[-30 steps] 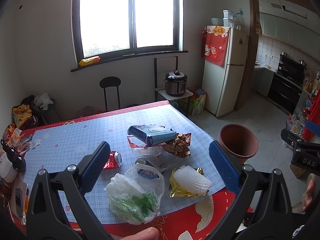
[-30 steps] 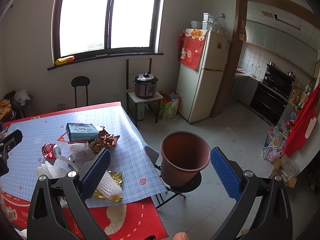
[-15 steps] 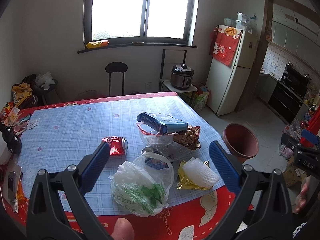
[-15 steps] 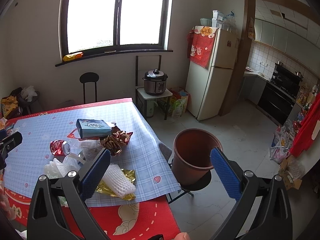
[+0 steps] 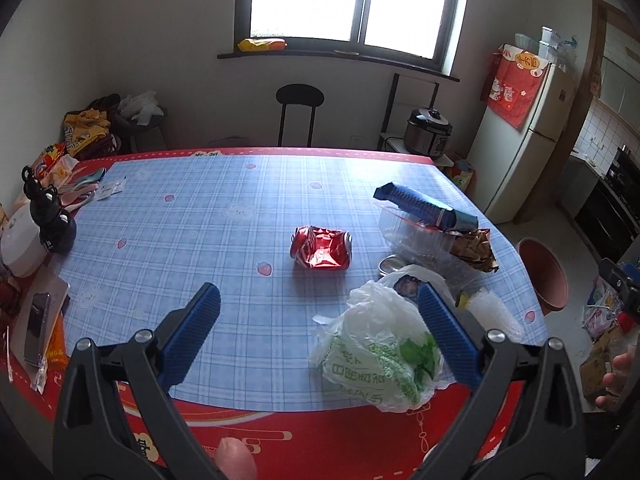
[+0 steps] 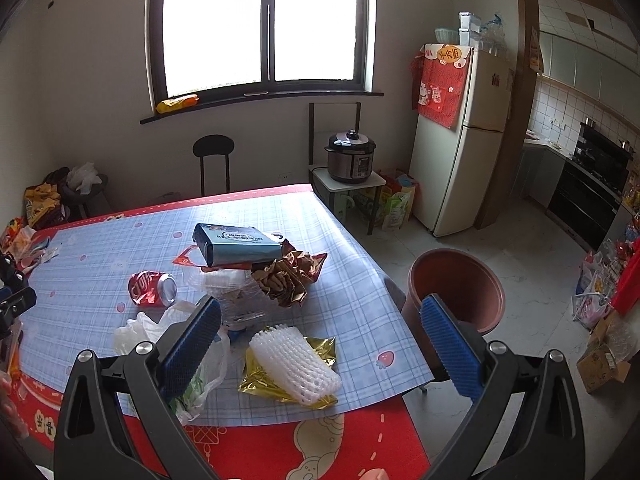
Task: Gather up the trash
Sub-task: 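Reach the left gripper to the white plastic bag and close on it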
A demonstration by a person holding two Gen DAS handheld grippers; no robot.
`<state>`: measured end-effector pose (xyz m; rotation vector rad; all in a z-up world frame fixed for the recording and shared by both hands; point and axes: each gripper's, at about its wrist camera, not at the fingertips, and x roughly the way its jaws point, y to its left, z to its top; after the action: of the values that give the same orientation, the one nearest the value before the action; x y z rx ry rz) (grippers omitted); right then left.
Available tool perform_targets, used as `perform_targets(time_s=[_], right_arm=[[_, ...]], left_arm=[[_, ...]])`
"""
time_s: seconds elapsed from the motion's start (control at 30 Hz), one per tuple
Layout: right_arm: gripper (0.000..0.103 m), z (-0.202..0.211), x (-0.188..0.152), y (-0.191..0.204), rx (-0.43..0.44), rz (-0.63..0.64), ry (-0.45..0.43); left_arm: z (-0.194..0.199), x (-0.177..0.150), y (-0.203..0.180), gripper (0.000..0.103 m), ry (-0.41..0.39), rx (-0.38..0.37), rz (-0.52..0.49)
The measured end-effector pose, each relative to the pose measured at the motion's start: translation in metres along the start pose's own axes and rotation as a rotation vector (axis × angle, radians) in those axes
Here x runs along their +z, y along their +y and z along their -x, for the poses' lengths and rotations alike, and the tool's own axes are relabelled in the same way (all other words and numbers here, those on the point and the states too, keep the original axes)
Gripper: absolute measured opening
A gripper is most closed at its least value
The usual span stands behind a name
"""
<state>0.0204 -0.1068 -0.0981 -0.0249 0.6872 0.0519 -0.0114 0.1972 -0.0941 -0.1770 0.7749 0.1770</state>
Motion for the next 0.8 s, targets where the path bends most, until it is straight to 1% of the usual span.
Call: perform_targets(time_s=[0.1,0.2,0.27,0.33,0.37,0.4,0.47,0.57,0.63,0.8], right_arm=[[0.098,-0.011,-0.009,0.011,0.043,-0.006,0.061],[0.098,-0.016,-0.017,0.026,0.013,0.024,0.096],[0.098,-0.018,-0.021,0.028,0.014,0.021,0.114],[0.098,-0.02,-0.025,0.025,-0.001,0.011,0.137],[0.098,-0.021,-0.026,0.022,-0.008,-0.001,0.147],[0.098,-0.021,-0.028,0.019,-0.014,-0.016,0.155],[0.099,-0.022,-0.032,0.013,-0.026,-0.04,0.171],[0.099,-0.021,-0.037,0.008,-0.038,-0.051,0.184],[0.099,-0.018,-0.04,0.003,-0.049,-0.064,0.189],[0.099,-0.014,-0.044,-0.013,-0.085,-0.11,0.197]], left_arm=[[-0.014,-0.011,0.012,0.098,0.041,-0.035,0.019],[-0.029,-0.018,0.012,0.097,0.086,-0.102,0.011],[-0.043,-0.024,0.005,0.097,0.114,-0.126,-0.01],[-0.063,-0.031,-0.002,0.096,0.173,-0.146,-0.029],[-0.074,-0.035,-0.005,0.095,0.205,-0.171,-0.025],[-0.084,-0.04,-0.008,0.09,0.237,-0.195,-0.016],[-0.106,-0.049,-0.014,0.086,0.319,-0.242,-0.001],[-0.129,-0.057,-0.018,0.086,0.386,-0.314,0.054],[-0.143,-0.061,-0.023,0.087,0.422,-0.32,0.068],[-0.171,-0.069,-0.026,0.087,0.461,-0.307,0.086]])
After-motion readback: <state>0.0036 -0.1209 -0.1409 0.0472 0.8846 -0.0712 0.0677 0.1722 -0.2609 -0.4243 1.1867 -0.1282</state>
